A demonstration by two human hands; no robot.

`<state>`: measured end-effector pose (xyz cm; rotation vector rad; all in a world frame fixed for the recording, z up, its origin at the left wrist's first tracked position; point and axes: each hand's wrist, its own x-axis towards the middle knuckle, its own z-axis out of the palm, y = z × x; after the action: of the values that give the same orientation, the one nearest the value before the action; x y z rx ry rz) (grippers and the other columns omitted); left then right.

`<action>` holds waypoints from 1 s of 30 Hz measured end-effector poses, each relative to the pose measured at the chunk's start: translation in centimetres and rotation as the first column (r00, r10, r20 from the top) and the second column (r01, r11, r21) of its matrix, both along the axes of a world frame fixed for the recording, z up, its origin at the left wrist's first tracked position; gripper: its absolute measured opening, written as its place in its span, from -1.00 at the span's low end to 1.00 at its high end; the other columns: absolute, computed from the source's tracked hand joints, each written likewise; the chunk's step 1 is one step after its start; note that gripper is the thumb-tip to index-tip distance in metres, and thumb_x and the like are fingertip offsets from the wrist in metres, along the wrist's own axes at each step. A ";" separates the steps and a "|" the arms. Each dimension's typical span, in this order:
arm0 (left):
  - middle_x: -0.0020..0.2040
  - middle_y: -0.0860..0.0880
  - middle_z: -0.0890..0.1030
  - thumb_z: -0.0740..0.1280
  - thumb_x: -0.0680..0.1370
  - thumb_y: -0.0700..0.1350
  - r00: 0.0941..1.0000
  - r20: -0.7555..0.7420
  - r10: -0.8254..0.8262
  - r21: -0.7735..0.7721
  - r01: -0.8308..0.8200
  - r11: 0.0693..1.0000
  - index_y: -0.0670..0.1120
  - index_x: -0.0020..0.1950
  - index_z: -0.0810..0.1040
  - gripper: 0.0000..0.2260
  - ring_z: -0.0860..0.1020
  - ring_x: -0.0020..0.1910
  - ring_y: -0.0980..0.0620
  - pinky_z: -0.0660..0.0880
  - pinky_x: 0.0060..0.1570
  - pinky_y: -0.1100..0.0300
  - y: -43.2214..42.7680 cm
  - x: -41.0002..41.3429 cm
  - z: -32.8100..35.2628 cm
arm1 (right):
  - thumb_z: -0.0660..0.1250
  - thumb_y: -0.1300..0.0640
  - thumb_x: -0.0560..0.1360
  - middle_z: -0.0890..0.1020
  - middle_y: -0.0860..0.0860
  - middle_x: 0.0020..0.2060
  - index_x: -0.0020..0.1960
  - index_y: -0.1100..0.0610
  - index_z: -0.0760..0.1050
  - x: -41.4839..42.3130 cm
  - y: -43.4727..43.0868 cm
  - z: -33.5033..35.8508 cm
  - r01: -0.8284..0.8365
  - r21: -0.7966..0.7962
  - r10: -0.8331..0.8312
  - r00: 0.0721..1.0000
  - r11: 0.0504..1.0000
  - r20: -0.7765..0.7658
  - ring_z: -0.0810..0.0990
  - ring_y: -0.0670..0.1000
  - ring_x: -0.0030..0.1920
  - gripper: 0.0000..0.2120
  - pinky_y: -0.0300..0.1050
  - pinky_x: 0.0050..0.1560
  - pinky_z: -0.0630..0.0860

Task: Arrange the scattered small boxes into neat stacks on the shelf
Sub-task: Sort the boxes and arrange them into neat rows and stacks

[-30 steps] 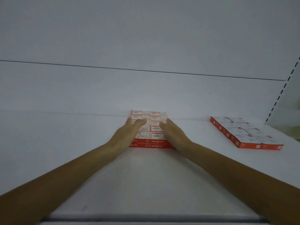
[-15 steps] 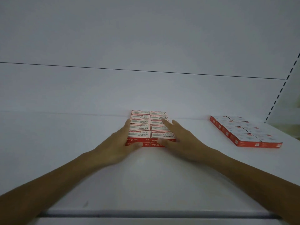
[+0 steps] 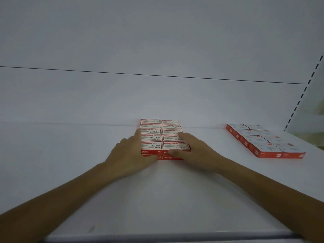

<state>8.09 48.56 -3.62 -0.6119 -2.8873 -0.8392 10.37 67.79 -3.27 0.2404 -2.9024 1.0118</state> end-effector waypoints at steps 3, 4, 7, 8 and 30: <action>0.15 0.19 0.52 0.36 0.45 0.09 0.992 0.123 0.023 0.220 -0.050 0.974 0.06 0.38 0.18 -0.42 0.50 -0.02 0.19 0.41 -0.10 0.48 1.0 0.0 0.2 | 0.31 -0.02 0.49 0.53 -0.21 0.20 0.30 -0.08 0.37 -0.5 -0.5 -0.4 0.047 -0.217 -0.050 0.999 0.975 -0.008 0.50 -0.17 0.17 -0.60 -0.23 0.27 0.37; 0.07 0.23 0.49 0.36 0.47 0.03 0.987 0.158 0.026 0.281 -0.070 0.957 0.07 0.36 0.18 -0.46 0.47 -0.11 0.27 0.37 -0.25 0.56 1.4 0.0 0.3 | 0.31 0.03 0.49 0.55 -0.22 0.18 0.30 -0.09 0.39 -0.7 -0.8 -0.6 0.052 -0.262 -0.056 0.998 0.964 -0.007 0.52 -0.17 0.18 -0.61 -0.18 0.28 0.38; -0.06 0.23 0.44 0.38 0.45 0.01 0.981 0.194 0.026 0.387 -0.100 0.917 0.08 0.23 0.24 -0.56 0.41 -0.24 0.38 0.35 -0.41 0.53 2.2 -0.3 -0.3 | 0.30 0.11 0.47 0.56 -0.18 0.18 0.30 -0.05 0.40 -1.0 -1.0 -0.7 0.073 -0.331 -0.071 0.997 0.941 0.017 0.53 -0.12 0.19 -0.59 -0.09 0.30 0.40; -0.05 0.21 0.46 0.39 0.44 0.01 0.980 0.197 0.032 0.414 -0.112 0.903 0.07 0.22 0.27 -0.57 0.43 -0.23 0.37 0.35 -0.41 0.51 2.4 -0.3 -0.4 | 0.30 0.12 0.47 0.57 -0.17 0.18 0.28 -0.04 0.41 -1.0 -1.1 -0.7 0.070 -0.343 -0.068 0.997 0.937 0.018 0.53 -0.11 0.18 -0.61 -0.07 0.30 0.41; 0.24 0.10 0.53 0.33 0.35 0.33 0.983 -0.008 -0.184 -0.081 0.183 0.980 0.12 0.50 -0.13 -0.10 0.54 0.12 0.10 0.51 0.13 0.10 -1.2 -2.8 -0.9 | 0.19 -0.27 0.46 -0.18 0.02 0.53 0.53 0.05 -0.17 -1.4 0.1 -0.9 -0.060 0.380 0.068 0.998 0.923 -0.008 -0.22 -0.05 0.52 -0.15 -0.16 0.47 -0.16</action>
<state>5.31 47.39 -4.53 -0.9010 -2.8961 -0.7368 9.01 67.93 -4.19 0.3623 -3.0638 0.4350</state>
